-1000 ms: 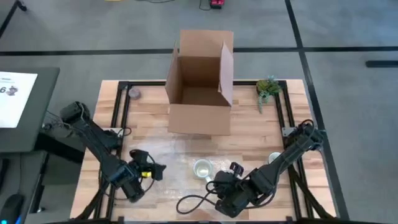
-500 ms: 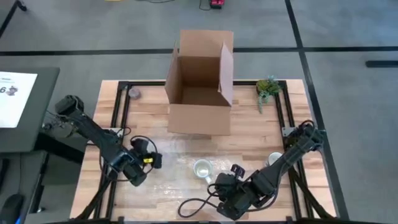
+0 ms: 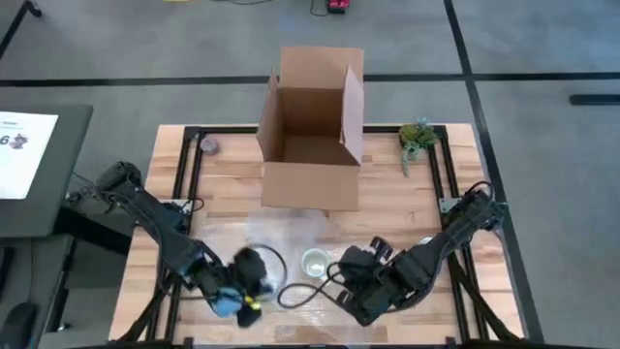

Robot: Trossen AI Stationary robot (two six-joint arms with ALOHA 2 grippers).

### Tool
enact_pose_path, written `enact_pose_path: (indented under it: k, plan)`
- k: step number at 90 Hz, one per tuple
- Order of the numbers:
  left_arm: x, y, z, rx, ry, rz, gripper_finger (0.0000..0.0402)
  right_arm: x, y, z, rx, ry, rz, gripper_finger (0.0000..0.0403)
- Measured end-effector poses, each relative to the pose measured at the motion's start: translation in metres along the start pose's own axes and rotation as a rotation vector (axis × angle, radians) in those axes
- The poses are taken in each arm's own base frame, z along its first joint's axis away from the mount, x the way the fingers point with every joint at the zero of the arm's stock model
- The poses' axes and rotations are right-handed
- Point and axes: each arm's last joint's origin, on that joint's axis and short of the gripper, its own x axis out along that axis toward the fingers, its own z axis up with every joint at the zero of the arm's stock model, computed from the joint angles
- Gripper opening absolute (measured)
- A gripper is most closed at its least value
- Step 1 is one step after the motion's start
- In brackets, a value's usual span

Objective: Wrap mug
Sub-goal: Wrap the blue patterned mug with the right transparent bubble wrap

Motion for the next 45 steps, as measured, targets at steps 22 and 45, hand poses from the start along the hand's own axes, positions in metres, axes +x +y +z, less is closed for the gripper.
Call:
enact_pose_path:
  k: [22,45]
  plan:
    - [0.052,-0.032,0.031,0.203,-0.006,0.012,0.0,-0.002,-0.012,0.022,0.058,0.017,-0.031,0.0133]
    - [0.099,-0.031,0.058,0.316,-0.047,-0.038,0.0,0.001,-0.025,0.023,0.088,0.117,-0.116,0.0133]
